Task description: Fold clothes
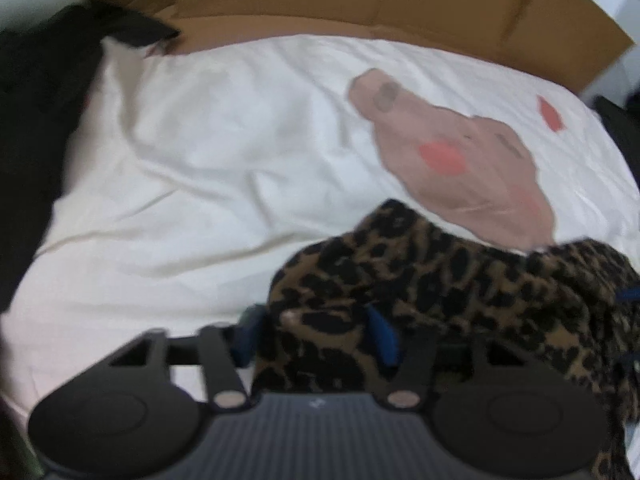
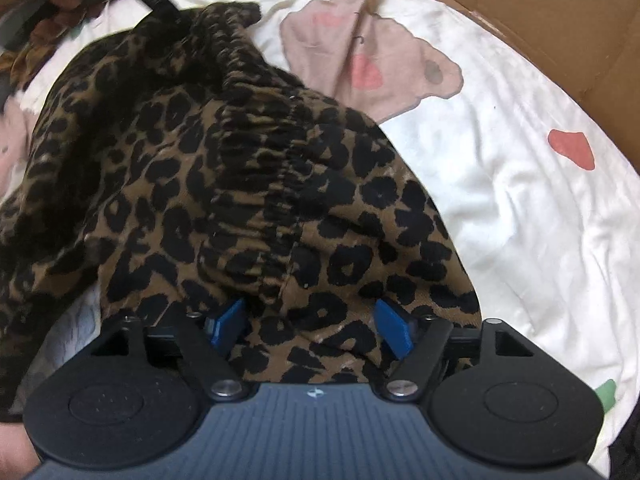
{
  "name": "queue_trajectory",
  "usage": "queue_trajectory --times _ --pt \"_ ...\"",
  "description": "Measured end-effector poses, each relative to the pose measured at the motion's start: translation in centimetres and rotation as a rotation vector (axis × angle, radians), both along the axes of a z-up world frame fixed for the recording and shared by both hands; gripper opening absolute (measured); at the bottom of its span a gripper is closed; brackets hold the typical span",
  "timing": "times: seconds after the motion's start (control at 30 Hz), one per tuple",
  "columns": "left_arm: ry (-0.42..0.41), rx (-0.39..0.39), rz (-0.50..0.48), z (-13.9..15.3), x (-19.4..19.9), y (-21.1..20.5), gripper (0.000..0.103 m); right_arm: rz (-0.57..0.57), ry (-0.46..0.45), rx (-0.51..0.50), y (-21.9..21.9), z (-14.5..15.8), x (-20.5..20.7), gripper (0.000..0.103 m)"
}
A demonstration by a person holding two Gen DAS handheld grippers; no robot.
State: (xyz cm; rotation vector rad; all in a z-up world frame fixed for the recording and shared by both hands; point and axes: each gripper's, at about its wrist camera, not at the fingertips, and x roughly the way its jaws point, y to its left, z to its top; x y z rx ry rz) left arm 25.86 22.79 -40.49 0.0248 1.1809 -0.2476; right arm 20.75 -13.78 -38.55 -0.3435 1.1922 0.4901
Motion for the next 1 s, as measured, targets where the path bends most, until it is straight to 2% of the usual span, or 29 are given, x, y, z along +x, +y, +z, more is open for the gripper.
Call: queue_trajectory --times 0.03,0.07,0.1,0.13,0.2,0.23,0.5,0.7,0.77,0.8,0.87,1.0 --pt "-0.001 -0.004 -0.014 0.2 0.0 0.0 0.039 -0.012 0.002 0.008 -0.1 0.1 0.2 0.068" --pt "-0.002 -0.011 -0.024 0.4 -0.1 0.0 0.027 -0.017 0.001 0.010 -0.2 0.3 0.2 0.064" --pt "-0.007 -0.019 -0.031 0.7 -0.1 0.0 0.018 -0.012 0.002 0.011 -0.2 0.6 0.2 0.052" --pt "-0.017 -0.017 -0.035 1.1 -0.1 -0.1 0.016 -0.008 0.005 0.015 -0.2 0.9 0.2 0.037" --pt "-0.050 -0.003 -0.047 2.0 -0.2 -0.3 0.014 0.001 0.012 0.023 -0.3 1.6 0.1 0.024" --pt "-0.067 0.000 -0.048 2.5 -0.3 -0.4 0.014 0.009 0.005 0.023 -0.2 2.0 0.0 0.021" --pt "-0.144 -0.026 -0.034 5.2 0.4 -0.5 0.012 -0.025 -0.073 0.056 -1.6 5.9 1.0 0.015" --pt "-0.106 -0.021 -0.030 3.8 1.4 -0.6 0.013 -0.131 -0.137 0.053 -4.8 7.4 5.0 0.014" --pt "-0.090 -0.006 -0.021 3.2 1.7 -0.6 0.024 -0.169 -0.155 0.050 -5.8 7.2 6.9 0.014" --pt "-0.086 0.004 -0.009 3.0 1.9 -0.5 0.037 -0.190 -0.160 0.051 -6.1 6.9 7.8 0.014" --pt "-0.089 0.016 0.012 2.8 2.0 -0.3 0.047 -0.239 -0.160 0.049 -6.7 6.3 9.5 0.014" --pt "-0.115 -0.019 0.042 3.4 2.4 0.4 0.048 -0.300 -0.167 0.039 -7.6 5.8 10.7 0.016"
